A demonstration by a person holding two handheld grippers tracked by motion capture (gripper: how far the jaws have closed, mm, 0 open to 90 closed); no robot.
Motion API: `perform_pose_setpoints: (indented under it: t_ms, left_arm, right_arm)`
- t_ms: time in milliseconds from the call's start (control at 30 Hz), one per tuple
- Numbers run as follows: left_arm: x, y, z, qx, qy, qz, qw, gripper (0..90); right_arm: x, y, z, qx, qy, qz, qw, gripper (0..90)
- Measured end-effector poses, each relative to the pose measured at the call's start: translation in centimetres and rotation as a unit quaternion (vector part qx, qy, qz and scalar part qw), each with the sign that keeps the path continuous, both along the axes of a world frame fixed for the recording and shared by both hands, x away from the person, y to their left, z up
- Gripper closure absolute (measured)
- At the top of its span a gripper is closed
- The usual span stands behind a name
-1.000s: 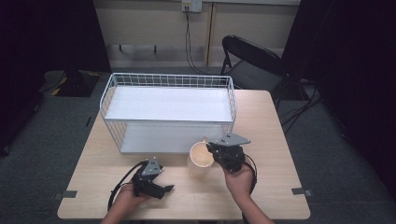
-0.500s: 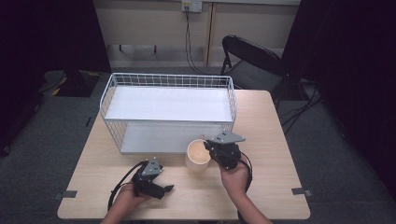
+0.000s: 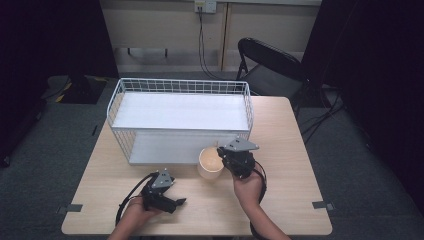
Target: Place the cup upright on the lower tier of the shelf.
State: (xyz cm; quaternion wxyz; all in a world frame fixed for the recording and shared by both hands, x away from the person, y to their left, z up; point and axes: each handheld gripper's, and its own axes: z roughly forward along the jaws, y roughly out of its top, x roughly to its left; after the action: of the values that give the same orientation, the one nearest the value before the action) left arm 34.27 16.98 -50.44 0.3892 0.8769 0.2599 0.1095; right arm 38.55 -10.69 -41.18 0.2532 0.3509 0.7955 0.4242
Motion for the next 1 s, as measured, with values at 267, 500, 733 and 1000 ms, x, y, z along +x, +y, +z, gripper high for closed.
perform_pose_setpoints:
  t_ms: [267, 500, 733, 1000]
  left_arm:
    - [0.0, 0.0, 0.0, 0.0, 0.0, 0.0, 1.0, 13.9]
    - [0.0, 0.0, 0.0, 0.0, 0.0, 0.0, 1.0, 13.9]
    - [0.0, 0.0, 0.0, 0.0, 0.0, 0.0, 1.0, 13.9]
    - [0.0, 0.0, 0.0, 0.0, 0.0, 0.0, 1.0, 14.0]
  right_arm:
    - [0.5, 0.6, -0.4, -0.011, 0.002, -0.001, 0.9999, 84.6]
    - [1.0, 0.9, -0.4, -0.019, -0.001, -0.005, 0.9998, 84.6]
    - [1.5, 1.2, -0.6, -0.026, -0.001, -0.012, 0.9996, 84.6]
    - [2.1, 1.2, -0.6, -0.03, -0.004, -0.015, 0.9994, 84.5]
